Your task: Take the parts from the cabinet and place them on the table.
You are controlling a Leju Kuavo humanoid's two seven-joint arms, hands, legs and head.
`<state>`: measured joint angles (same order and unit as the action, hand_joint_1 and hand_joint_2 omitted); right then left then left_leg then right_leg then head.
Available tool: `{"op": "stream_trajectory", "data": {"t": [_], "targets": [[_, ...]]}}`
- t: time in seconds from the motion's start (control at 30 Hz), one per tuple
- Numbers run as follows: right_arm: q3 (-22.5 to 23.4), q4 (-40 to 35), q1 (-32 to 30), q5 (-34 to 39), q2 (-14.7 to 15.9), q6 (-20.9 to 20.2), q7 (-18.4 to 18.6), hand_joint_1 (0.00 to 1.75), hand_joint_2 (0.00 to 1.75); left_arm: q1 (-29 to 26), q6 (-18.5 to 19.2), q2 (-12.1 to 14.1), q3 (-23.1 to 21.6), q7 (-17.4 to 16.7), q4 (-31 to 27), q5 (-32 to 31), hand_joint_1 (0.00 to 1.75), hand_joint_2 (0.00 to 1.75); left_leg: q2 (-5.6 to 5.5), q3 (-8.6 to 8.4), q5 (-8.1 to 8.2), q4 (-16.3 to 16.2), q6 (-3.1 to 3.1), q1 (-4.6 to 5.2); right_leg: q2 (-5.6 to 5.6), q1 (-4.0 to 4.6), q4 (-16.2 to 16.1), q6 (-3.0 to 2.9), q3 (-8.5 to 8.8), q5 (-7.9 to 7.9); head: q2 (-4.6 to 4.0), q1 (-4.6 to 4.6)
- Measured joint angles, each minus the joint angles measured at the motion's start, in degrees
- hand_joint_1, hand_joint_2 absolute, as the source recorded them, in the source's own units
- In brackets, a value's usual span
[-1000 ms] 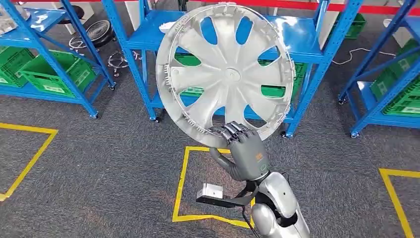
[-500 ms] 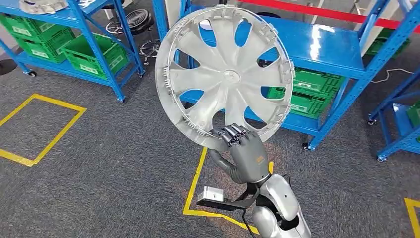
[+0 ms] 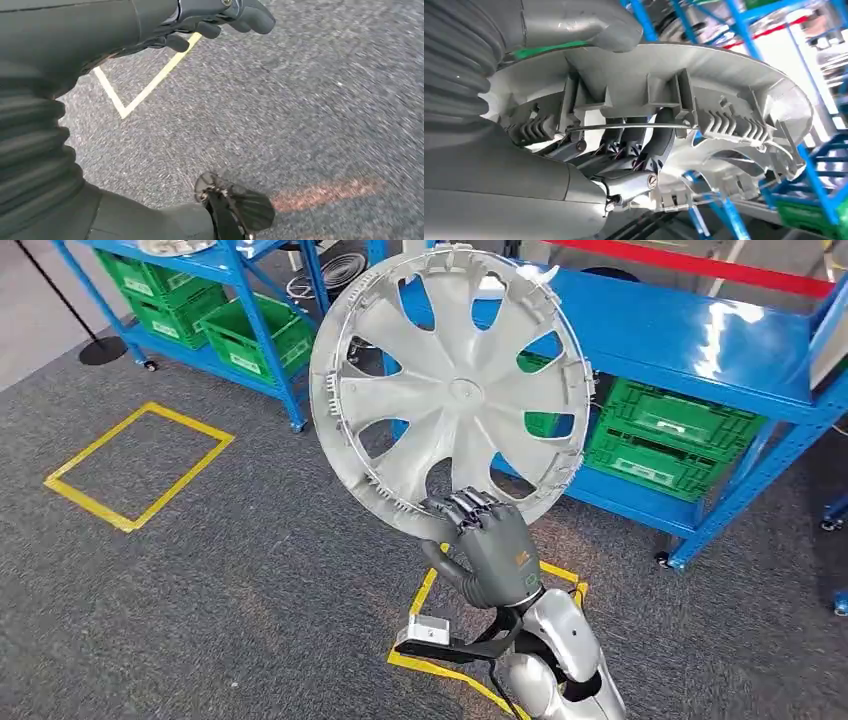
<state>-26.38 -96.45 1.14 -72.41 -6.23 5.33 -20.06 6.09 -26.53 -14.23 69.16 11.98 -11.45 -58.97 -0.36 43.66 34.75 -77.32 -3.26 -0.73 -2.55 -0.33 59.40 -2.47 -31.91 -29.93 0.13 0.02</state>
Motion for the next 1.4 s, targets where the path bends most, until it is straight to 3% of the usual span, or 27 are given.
{"op": "stream_trajectory", "data": {"t": [0.03,0.1,0.13,0.17,0.3,0.33,0.37,0.4,0.47,0.5,0.53,0.57,0.63,0.67,0.8,0.83,0.87,0.9,0.93,1.0,1.03,1.07,1.13,1.17,1.2,1.33,1.4], "targets": [[0.02,0.00,-0.02,0.00,0.04,-0.04,0.00,1.75,1.75,-0.08,0.00,0.04,0.00,0.00,0.00,-0.02,0.00,1.75,0.02,-0.60,-0.87,0.76,0.11,0.01,-0.78,0.10,0.00,-0.03,0.00,-0.02,0.00,0.04],[0.00,0.00,0.04,0.00,0.04,-0.04,0.00,1.75,1.75,-0.15,-0.09,0.11,0.00,0.04,0.00,-0.04,0.00,1.75,0.65,-5.32,-5.11,9.06,0.70,0.16,-2.32,0.31,0.00,-0.09,0.10,-0.09,0.00,0.02],[0.00,0.00,0.14,0.00,0.04,-0.04,0.00,1.75,1.75,-0.10,-0.13,0.13,-0.02,0.09,-0.02,-0.04,0.00,1.75,2.67,-8.53,-7.12,14.64,1.30,0.52,-2.96,0.41,0.00,-0.01,0.23,-0.18,0.00,0.02],[-0.02,0.00,0.21,0.02,0.04,-0.02,-0.02,1.75,1.75,0.07,-0.18,0.15,-0.07,0.13,-0.04,-0.04,0.00,1.75,6.19,-10.08,-6.57,17.99,1.88,1.25,-3.59,0.73,0.06,0.20,0.27,-0.33,0.00,0.00],[-0.13,0.00,0.35,0.44,0.11,0.00,-0.46,1.75,1.75,-0.06,-0.44,0.15,-0.39,0.19,-0.02,0.09,0.00,1.75,3.39,-9.58,-7.25,18.41,2.85,1.51,-6.13,0.99,-0.11,1.06,0.45,-0.37,0.00,0.07],[-0.13,0.00,0.60,0.68,0.11,0.00,-0.52,1.75,1.75,-0.17,-0.61,0.09,-0.39,0.17,-0.02,0.24,0.00,1.75,2.44,-10.05,-7.80,19.08,3.20,0.84,-5.48,0.82,0.26,1.57,0.41,-1.00,0.00,0.11],[-0.15,0.07,0.89,0.90,0.11,0.00,-0.66,1.75,1.75,-0.17,-0.77,0.07,-0.39,0.15,-0.02,0.50,0.00,1.75,1.86,-9.97,-7.98,19.23,3.42,0.82,-1.77,0.57,1.82,1.90,-0.17,-2.12,0.00,0.20],[-0.15,0.11,1.12,1.03,0.13,-0.02,-0.89,1.75,1.75,-0.03,-0.81,0.09,-0.39,0.11,-0.02,0.59,0.00,1.75,1.21,-9.79,-8.17,19.22,3.71,0.75,0.64,0.37,5.47,2.04,-1.88,-4.34,0.00,0.35],[-0.15,0.42,1.12,1.29,0.26,0.00,-1.05,1.75,1.75,0.18,-0.87,0.09,-0.39,0.00,-0.02,0.61,0.00,1.75,-0.47,-9.53,-8.30,19.15,3.91,0.75,2.19,0.12,14.32,2.34,-6.10,-8.01,0.00,0.44],[-0.15,0.63,1.14,1.51,0.31,0.00,-1.05,1.75,1.75,0.11,-0.90,0.09,-0.39,-0.13,0.00,0.63,0.00,1.75,-1.48,-9.41,-8.35,19.04,3.86,0.73,2.25,0.00,17.06,2.49,-7.58,-8.34,0.00,0.44],[-0.15,0.92,1.13,1.62,0.33,-0.02,-1.03,1.75,1.75,0.04,-0.92,0.09,-0.39,-0.35,0.00,0.70,0.00,1.75,-2.34,-9.35,-8.38,18.90,3.80,0.67,2.25,-0.15,16.79,2.60,-7.58,-7.35,0.00,0.41],[-0.17,1.18,1.12,1.71,0.35,-0.02,-1.03,1.75,1.75,-0.03,-0.92,0.09,-0.37,-0.42,0.00,0.79,0.00,1.75,-3.34,-9.22,-8.42,18.64,3.67,0.54,2.31,-0.37,13.81,2.69,-6.28,-5.04,0.00,0.44],[-0.15,1.46,1.18,1.94,0.35,-0.02,-1.00,1.75,1.75,-0.04,-0.94,0.07,-0.37,-0.48,0.00,0.79,0.00,1.75,-5.24,-8.86,-8.34,17.97,3.11,0.16,3.70,-1.00,4.32,2.99,-1.76,-0.19,-0.02,0.46],[-0.15,1.51,1.23,1.95,0.37,0.00,-1.03,1.75,1.75,-0.04,-0.94,0.11,-0.37,-0.50,-0.02,0.79,0.00,1.75,-5.88,-8.50,-8.27,17.62,2.62,0.09,6.37,-1.39,1.77,3.31,-0.50,-0.80,0.00,0.44],[-0.57,1.79,1.29,1.94,0.37,0.09,-0.98,1.75,1.75,-0.36,-1.25,0.11,-0.37,-0.66,0.02,0.78,0.00,1.75,-7.89,-7.66,-9.07,18.04,0.80,-0.12,4.79,-0.46,1.54,1.65,-0.94,-0.12,-0.02,0.53],[-0.57,1.79,1.38,2.03,0.37,0.11,-0.94,1.75,1.75,-0.43,-1.25,0.15,-0.37,-0.77,0.00,0.76,0.00,1.75,-7.65,-7.28,-9.01,17.79,0.63,-0.15,3.97,-0.80,1.10,1.05,-0.90,0.23,-0.02,0.57],[-0.57,1.81,1.43,2.03,0.37,0.11,-0.92,1.75,1.75,-0.52,-1.27,0.09,-0.37,-0.79,0.02,0.76,0.00,1.75,-4.22,-6.98,-8.24,16.80,0.57,0.23,3.48,-0.72,0.93,0.73,-0.84,0.36,0.00,0.35],[-0.61,1.81,1.44,2.05,0.37,0.15,-0.96,1.75,1.75,-0.44,-1.27,0.09,-0.37,-0.81,0.02,0.74,0.00,1.75,-1.94,-5.89,-6.55,14.45,0.43,0.29,3.01,-0.64,0.88,0.35,-0.87,0.42,0.00,-0.09],[-0.61,1.84,1.44,2.01,0.39,0.18,-1.01,1.75,1.75,-0.23,-1.25,0.11,-0.37,-0.79,0.02,0.72,0.00,1.75,-0.66,-3.74,-3.85,9.64,0.23,0.23,2.12,-0.44,0.90,0.18,-0.95,0.43,0.00,-0.11],[-0.63,2.16,1.45,2.08,0.42,0.18,-1.01,1.75,1.75,-0.11,-1.25,0.09,-0.37,-0.77,0.04,0.68,0.00,1.75,-0.15,-0.12,-0.52,1.35,0.11,0.19,0.33,-0.17,0.92,0.02,-1.03,0.34,-0.02,-0.11],[-0.66,2.38,1.44,2.12,0.42,0.13,-1.01,1.75,1.75,-0.17,-1.25,0.09,-0.37,-0.77,0.07,0.68,0.00,1.75,-0.11,0.08,-0.77,0.54,0.14,0.20,-0.52,-0.05,0.93,-0.02,-1.02,0.31,-0.02,-0.13],[-0.68,2.64,1.46,2.16,0.42,0.11,-0.98,1.75,1.75,-0.25,-1.25,0.11,-0.37,-0.77,0.07,0.68,0.00,1.75,0.00,-1.16,-2.20,2.52,0.30,0.21,-1.33,0.05,0.93,-0.04,-1.02,0.29,-0.02,-0.11],[-0.77,2.82,1.53,2.25,0.42,0.11,-0.96,1.75,1.75,-0.26,-1.44,0.11,-0.37,-0.96,0.07,0.63,0.00,1.75,1.13,-6.33,-6.34,11.70,0.90,0.41,-2.81,0.19,0.93,0.05,-0.89,0.17,0.00,-0.11],[-0.92,2.82,1.66,2.32,0.42,0.11,-0.96,1.75,1.75,-0.18,-1.94,0.11,-0.37,-1.46,0.07,0.57,0.00,1.75,4.24,-9.16,-7.58,16.62,1.48,0.88,-3.41,0.27,0.93,0.20,-0.72,0.07,0.00,-0.13],[-1.03,2.84,1.83,2.43,0.42,0.11,-1.01,1.75,1.75,-0.02,-2.36,0.11,-0.37,-2.19,0.07,0.52,0.00,1.75,6.45,-9.57,-6.93,17.62,2.08,1.55,-3.99,0.75,1.01,0.55,-0.74,-0.13,0.00,-0.09],[-1.38,2.86,2.08,2.62,0.39,0.09,-0.96,1.75,1.75,-0.14,-3.74,0.11,-0.37,-4.07,0.07,0.24,0.00,1.75,2.95,-9.40,-7.74,18.41,2.99,1.40,-6.72,0.71,0.54,1.64,-0.03,-0.27,0.00,-0.07],[-1.44,3.02,2.25,2.69,0.46,0.05,-0.94,1.75,1.75,-0.22,-3.83,0.07,-0.37,-4.29,0.07,-0.15,0.00,1.75,1.52,-9.74,-8.20,18.94,3.51,0.79,-0.95,0.27,4.75,2.19,-1.46,-2.68,0.00,0.02]]}}
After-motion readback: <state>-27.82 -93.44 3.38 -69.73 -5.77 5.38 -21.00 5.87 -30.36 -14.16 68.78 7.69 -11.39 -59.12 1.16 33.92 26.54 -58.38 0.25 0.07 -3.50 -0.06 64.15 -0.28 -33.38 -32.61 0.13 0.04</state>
